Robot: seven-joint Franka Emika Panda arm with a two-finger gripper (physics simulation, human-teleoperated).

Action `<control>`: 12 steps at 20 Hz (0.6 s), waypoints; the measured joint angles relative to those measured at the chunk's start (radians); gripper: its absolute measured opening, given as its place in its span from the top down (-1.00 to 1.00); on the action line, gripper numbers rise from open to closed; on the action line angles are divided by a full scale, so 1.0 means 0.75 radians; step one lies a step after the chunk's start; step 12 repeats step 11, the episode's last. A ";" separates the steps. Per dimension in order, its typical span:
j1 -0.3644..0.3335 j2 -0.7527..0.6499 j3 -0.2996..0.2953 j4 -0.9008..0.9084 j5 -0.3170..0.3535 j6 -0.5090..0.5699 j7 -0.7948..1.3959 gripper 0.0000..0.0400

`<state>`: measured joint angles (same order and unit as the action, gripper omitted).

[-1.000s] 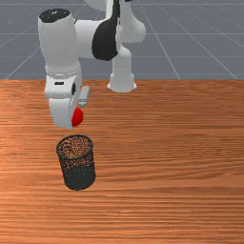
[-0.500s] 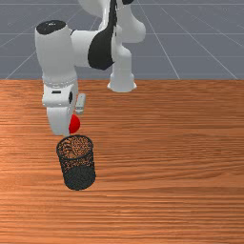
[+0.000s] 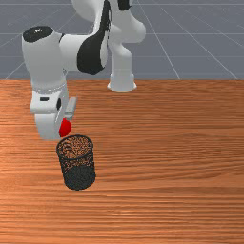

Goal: Put the ball into the container

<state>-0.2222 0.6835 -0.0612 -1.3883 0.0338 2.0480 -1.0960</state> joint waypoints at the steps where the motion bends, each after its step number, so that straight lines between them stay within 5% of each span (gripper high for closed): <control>1: 0.003 0.004 -0.001 0.006 -0.003 -0.013 0.006 -0.40; 8: 0.023 0.061 0.002 -0.041 -0.004 0.084 0.034 -0.40; 10: 0.029 0.042 0.017 -0.079 0.012 0.121 0.034 -0.80; 12: 0.036 0.038 0.017 -0.086 0.010 0.124 0.041 -0.88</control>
